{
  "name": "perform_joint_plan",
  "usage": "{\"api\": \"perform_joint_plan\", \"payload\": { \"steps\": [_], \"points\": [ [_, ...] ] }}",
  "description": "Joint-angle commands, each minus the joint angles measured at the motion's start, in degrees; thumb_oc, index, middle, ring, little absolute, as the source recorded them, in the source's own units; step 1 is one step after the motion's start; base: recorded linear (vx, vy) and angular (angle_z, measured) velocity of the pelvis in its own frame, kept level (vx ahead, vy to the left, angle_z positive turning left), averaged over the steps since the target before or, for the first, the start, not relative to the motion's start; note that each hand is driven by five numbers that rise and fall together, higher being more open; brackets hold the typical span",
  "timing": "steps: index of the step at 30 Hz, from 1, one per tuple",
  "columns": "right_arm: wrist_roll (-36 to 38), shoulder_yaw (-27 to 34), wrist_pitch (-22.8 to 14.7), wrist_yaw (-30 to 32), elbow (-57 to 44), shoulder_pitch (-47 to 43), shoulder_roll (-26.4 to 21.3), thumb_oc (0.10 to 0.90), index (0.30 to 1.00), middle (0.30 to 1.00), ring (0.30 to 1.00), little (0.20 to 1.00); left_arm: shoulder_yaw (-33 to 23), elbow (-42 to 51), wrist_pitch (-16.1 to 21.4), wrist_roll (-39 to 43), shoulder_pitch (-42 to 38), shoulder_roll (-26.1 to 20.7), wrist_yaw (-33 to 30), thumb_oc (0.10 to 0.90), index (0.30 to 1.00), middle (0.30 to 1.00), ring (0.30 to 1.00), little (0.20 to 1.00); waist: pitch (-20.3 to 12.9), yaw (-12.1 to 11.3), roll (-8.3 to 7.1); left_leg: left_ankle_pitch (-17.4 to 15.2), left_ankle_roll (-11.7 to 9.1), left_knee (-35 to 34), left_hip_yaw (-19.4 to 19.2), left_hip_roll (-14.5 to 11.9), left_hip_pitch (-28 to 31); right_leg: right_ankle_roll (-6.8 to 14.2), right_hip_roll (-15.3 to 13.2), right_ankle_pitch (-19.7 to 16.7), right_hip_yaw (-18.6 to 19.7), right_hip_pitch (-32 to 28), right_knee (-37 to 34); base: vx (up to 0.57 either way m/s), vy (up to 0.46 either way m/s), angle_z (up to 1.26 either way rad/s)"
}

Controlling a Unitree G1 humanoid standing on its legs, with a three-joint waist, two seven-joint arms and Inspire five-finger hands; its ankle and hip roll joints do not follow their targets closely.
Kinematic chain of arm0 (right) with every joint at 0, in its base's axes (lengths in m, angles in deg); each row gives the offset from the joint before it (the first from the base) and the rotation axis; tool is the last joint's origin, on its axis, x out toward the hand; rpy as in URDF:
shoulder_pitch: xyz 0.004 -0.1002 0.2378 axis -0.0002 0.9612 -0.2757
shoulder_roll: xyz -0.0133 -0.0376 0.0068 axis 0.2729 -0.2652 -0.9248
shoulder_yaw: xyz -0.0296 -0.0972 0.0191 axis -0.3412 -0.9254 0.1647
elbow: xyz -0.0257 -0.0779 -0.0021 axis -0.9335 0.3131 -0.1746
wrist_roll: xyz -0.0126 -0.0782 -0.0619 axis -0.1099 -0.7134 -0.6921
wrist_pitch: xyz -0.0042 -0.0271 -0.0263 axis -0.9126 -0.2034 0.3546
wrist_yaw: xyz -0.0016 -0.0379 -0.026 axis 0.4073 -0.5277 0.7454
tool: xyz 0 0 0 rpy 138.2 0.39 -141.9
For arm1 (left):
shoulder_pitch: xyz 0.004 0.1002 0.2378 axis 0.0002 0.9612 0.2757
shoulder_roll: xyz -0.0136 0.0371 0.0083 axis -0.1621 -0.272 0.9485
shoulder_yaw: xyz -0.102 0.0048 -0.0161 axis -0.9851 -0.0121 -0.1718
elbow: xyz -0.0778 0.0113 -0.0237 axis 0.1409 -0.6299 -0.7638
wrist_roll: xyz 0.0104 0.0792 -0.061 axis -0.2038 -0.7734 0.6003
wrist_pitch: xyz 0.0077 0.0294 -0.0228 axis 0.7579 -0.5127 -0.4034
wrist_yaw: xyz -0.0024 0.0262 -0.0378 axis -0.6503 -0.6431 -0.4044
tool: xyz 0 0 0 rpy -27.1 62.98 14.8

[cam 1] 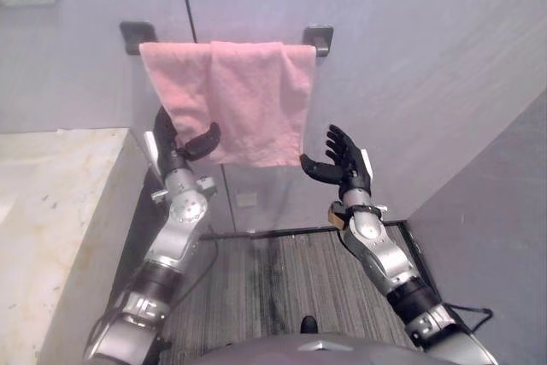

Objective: Organize the bathroom.

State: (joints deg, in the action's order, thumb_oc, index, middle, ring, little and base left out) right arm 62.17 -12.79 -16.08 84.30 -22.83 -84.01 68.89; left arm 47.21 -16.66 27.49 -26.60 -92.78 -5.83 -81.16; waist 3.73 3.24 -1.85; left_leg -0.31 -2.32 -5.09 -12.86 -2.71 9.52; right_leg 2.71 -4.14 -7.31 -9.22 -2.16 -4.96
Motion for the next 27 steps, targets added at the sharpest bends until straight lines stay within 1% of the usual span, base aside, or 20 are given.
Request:
{"api": "perform_joint_plan", "payload": {
  "steps": [1,4,6,7,9,10,12,13,14,15,16,17,18,19,21,22,23,24,26,27],
  "points": [
    [-7.2,5.6,-9.8,2.4,-6.2,0.2,-1.8,0.8,0.9,0.9,0.9,0.9,-2.7,1.3,6.3,-3.4,1.0,-3.2,-0.8,0.8,0.9,0.9,0.9,0.9,-0.2,0.5,1.21,-2.8,3.1,0.1,-0.7,3.0,-0.4,2.7,2.0,6.2,-1.2,-4.7,0.0,-0.06,0.012,-0.06],
    [-8.9,7.2,-10.0,2.7,-5.4,4.3,-2.2,0.8,0.9,0.9,0.9,0.9,-4.3,0.6,7.3,-3.6,5.7,-2.9,-0.7,0.8,0.9,0.9,0.9,0.9,0.1,0.7,1.24,-2.8,3.2,0.1,-0.9,3.0,-0.4,2.7,2.0,6.2,-1.0,-4.5,0.1,-0.07,0.017,-0.06],
    [-11.4,9.3,-11.6,1.9,-2.9,8.2,-2.3,0.8,0.9,0.9,0.9,0.9,-6.0,-0.5,8.0,-1.9,10.4,-2.2,-0.1,0.8,0.9,0.9,0.9,0.9,0.4,1.0,1.14,-2.9,3.3,0.1,-1.0,3.0,-0.6,2.8,2.0,6.0,-1.0,-4.3,0.1,-0.09,0.02,-0.04],
    [-16.9,10.2,-13.2,3.1,-0.7,10.6,-2.7,0.8,0.9,0.9,0.9,0.9,-7.1,-2.7,7.9,-1.1,13.6,-1.3,0.8,0.8,0.9,0.9,0.9,0.9,0.9,1.0,0.98,-3.2,3.5,0.1,-0.9,3.1,-0.4,3.0,2.0,6.1,-1.0,-4.6,0.2,-0.06,0.015,0.0],
    [-18.5,10.4,-13.7,3.7,0.4,11.4,-2.9,0.8,0.9,0.9,0.9,0.9,-7.3,-3.8,7.8,-0.2,14.8,-0.9,1.6,0.8,0.9,0.9,0.9,0.9,0.9,0.9,0.83,-3.1,3.5,0.1,-1.0,3.1,-0.6,2.9,1.9,5.9,-1.1,-4.4,0.1,-0.07,-0.002,0.0],
    [-19.1,10.6,-14.7,5.1,2.7,12.5,-3.4,0.8,0.9,0.9,0.9,0.9,-7.2,-6.1,7.9,-1.9,16.7,-0.2,2.5,0.8,0.9,0.9,0.9,0.9,1.1,0.7,0.59,-3.2,3.6,0.1,-0.9,3.2,-0.6,3.1,1.8,5.7,-1.2,-4.4,0.1,-0.13,-0.014,-0.02],
    [-20.6,10.8,-14.9,7.3,8.5,14.3,-3.9,0.8,0.9,0.9,0.9,0.9,-6.8,-13.5,9.6,1.2,19.0,1.1,4.1,0.8,0.9,0.9,0.9,0.9,1.5,0.6,0.22,-3.4,3.7,0.1,-0.7,3.4,-0.6,3.4,1.7,5.5,-1.3,-4.4,0.2,-0.14,-0.007,0.01],
    [-19.7,10.6,-14.7,8.0,10.4,14.4,-3.9,0.8,0.9,0.9,0.9,0.9,-6.8,-16.4,10.5,0.3,19.1,1.6,4.7,0.8,0.9,0.9,0.9,0.9,1.5,0.6,0.15,-3.5,3.8,0.1,-0.6,3.5,-0.6,3.5,1.7,5.5,-1.4,-4.4,0.2,-0.13,-0.001,0.03],
    [-17.7,10.9,-14.8,8.8,14.2,15.0,-3.5,0.8,0.9,0.9,0.9,0.9,-6.4,-21.0,10.5,1.5,19.3,2.0,7.3,0.8,0.9,0.9,0.9,0.9,1.6,0.7,0.03,-3.5,3.9,0.1,-0.3,3.6,-0.7,3.6,1.7,5.4,-1.3,-4.4,0.3,-0.09,-0.001,0.02],
    [-17.7,10.9,-14.8,8.8,14.2,15.0,-3.5,0.8,0.9,0.9,0.9,0.9,-6.4,-21.0,10.5,1.5,19.3,2.0,7.3,0.8,0.9,0.9,0.9,0.9,1.6,0.7,0.03,-3.5,3.9,0.1,-0.3,3.6,-0.7,3.6,1.7,5.4,-1.3,-4.4,0.3,-0.11,-0.002,0.0],
    [-16.5,11.4,-14.2,8.8,17.7,15.6,-2.9,0.8,0.9,0.9,0.9,0.9,-6.5,-25.7,10.4,3.2,19.5,2.9,8.3,0.8,0.9,0.9,0.9,0.9,1.7,0.8,0.02,-3.5,3.9,0.1,0.1,3.8,-0.9,3.8,1.6,5.3,-1.1,-4.3,0.4,-0.08,-0.003,0.0],
    [-15.1,11.5,-13.9,9.0,19.0,15.6,-2.6,0.8,0.9,0.9,0.9,0.9,-6.6,-27.8,9.2,0.2,19.3,3.3,8.4,0.8,0.9,0.9,0.9,0.9,1.7,0.9,0.03,-3.5,4.0,0.1,0.3,3.8,-0.9,3.9,1.6,5.2,-1.0,-4.2,0.6,-0.12,-0.009,0.01],
    [-15.0,11.7,-14.1,8.6,22.1,15.6,-2.2,0.8,0.9,0.9,0.9,0.9,-5.6,-32.9,9.2,-2.3,18.4,2.6,10.9,0.8,0.9,0.9,0.9,0.9,1.9,1.2,0.01,-3.5,4.1,0.1,0.6,3.9,-1.1,4.1,1.5,5.2,-0.8,-3.8,1.2,-0.1,-0.012,0.02],
    [-14.1,11.8,-13.8,8.3,23.2,15.7,-2.1,0.8,0.9,0.9,0.9,0.9,-4.9,-35.0,9.1,-2.6,18.1,2.4,11.9,0.8,0.9,0.9,0.9,0.9,2.0,1.3,0.03,-3.3,4.1,0.1,0.8,3.9,-1.3,4.3,1.4,5.1,-0.6,-3.5,1.6,-0.11,-0.016,0.02],
    [-11.8,12.3,-14.3,7.9,25.7,16.0,-1.5,0.8,0.9,0.9,0.9,0.9,-3.6,-39.6,8.5,-1.0,17.4,2.4,15.4,0.8,0.9,0.9,0.9,0.9,2.1,1.7,0.08,-2.9,4.0,0.1,1.2,3.9,-2.0,4.5,1.4,5.1,-0.3,-2.8,2.2,-0.14,-0.041,-0.02],
    [-12.2,13.2,-15.8,5.1,30.0,15.9,-0.9,0.8,0.9,0.9,0.9,0.9,-3.0,-46.3,8.0,1.1,16.5,3.0,19.3,0.8,0.9,0.9,0.9,0.9,2.3,2.1,0.12,-2.4,3.9,0.1,1.7,3.7,-2.7,5.1,1.1,4.5,-0.1,-1.7,3.3,-0.15,-0.061,-0.05],
    [-12.3,13.2,-15.9,4.9,30.4,15.8,-0.9,0.8,0.9,0.9,0.9,0.9,-3.0,-46.8,8.2,1.2,16.4,3.0,19.5,0.8,0.9,0.9,0.9,0.9,2.4,2.1,0.14,-2.3,3.9,0.1,1.8,3.7,-2.8,5.1,1.1,4.5,0.0,-1.5,3.5,-0.22,-0.111,-0.06],
    [-13.8,12.7,-15.3,3.8,32.2,15.5,-0.5,0.8,0.9,0.9,0.9,0.9,-2.6,-50.6,6.9,2.5,15.8,3.2,21.4,0.8,0.9,0.9,0.9,0.9,2.6,2.8,0.45,-1.9,4.1,0.1,2.9,3.5,-3.4,5.2,1.2,4.7,2.8,-0.3,5.6,-0.19,-0.11,-0.04],
    [-13.4,12.3,-15.0,2.0,34.7,15.2,-0.1,0.8,0.9,0.9,0.9,0.9,-2.5,-53.6,5.4,4.2,15.0,3.0,22.0,0.8,0.9,0.9,0.9,0.9,2.6,3.0,0.68,-1.5,4.4,0.1,3.8,3.1,-4.0,5.3,1.0,5.3,4.3,0.7,8.3,-0.26,-0.15,-0.01],
    [-10.9,12.0,-13.6,0.3,37.0,14.5,0.6,0.8,0.9,0.9,0.9,0.9,-3.2,-55.1,4.5,7.8,14.3,2.9,22.6,0.8,0.9,0.9,0.9,0.9,2.6,2.9,0.96,-1.1,4.7,0.1,4.2,2.7,-4.6,5.9,0.2,5.5,4.9,1.7,12.6,-0.37,-0.197,0.07]
  ]
}}
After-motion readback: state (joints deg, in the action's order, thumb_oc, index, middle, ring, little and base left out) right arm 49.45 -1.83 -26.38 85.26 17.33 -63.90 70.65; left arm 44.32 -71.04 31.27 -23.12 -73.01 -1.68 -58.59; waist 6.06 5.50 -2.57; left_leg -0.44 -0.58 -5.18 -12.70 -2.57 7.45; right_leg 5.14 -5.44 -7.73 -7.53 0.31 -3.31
